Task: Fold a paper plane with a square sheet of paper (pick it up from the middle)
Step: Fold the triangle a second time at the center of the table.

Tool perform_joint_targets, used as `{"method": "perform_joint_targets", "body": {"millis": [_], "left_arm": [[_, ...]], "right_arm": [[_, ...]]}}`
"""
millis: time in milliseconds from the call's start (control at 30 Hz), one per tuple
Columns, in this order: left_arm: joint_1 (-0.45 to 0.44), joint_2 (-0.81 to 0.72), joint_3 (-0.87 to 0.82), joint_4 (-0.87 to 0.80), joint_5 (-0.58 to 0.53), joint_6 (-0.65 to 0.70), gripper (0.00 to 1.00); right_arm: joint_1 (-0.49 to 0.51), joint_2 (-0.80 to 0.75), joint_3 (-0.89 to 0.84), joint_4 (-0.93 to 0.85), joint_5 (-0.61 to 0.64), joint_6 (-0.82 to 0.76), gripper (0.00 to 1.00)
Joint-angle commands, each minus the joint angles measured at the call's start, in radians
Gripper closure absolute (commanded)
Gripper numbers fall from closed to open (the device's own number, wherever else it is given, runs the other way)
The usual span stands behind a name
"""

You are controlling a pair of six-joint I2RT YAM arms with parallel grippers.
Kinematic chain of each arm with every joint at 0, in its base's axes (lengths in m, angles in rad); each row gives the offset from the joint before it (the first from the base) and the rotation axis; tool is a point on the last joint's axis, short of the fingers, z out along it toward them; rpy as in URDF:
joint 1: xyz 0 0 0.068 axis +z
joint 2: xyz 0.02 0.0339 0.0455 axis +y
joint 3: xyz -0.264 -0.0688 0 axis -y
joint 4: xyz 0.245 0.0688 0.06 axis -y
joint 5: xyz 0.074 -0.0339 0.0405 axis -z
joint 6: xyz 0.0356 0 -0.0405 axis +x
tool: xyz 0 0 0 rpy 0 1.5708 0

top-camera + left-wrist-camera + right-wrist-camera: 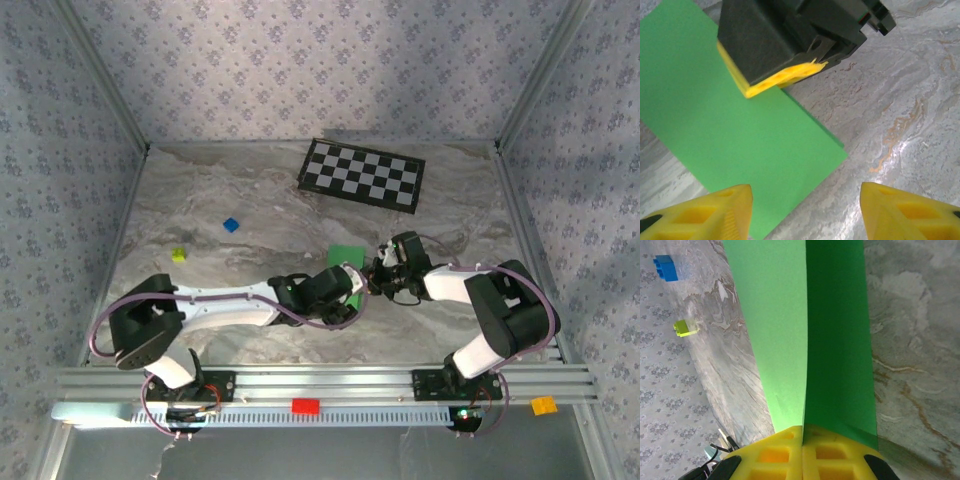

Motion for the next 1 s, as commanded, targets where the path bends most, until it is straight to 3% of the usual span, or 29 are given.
{"method": "perform_joint_targets", "body": {"millis": [0, 633, 967], "left_arm": [[-0.034, 0.042, 0.056, -0.037, -0.062, 0.042, 0.40], [-0.128, 0.166, 0.145, -0.109, -0.225, 0.103, 0.33], [-0.130, 0.172, 0.140, -0.091, -0.221, 0.113, 0.25]], "right_arm": [[-0.008, -0.014, 0.023, -0.037, -0.018, -0.021, 0.93], [-0.024, -0.021, 0.020, -0.047, -0.027, -0.026, 0.93], [-0.027, -0.026, 0.016, -0.036, -0.033, -0.018, 0.94]]}}
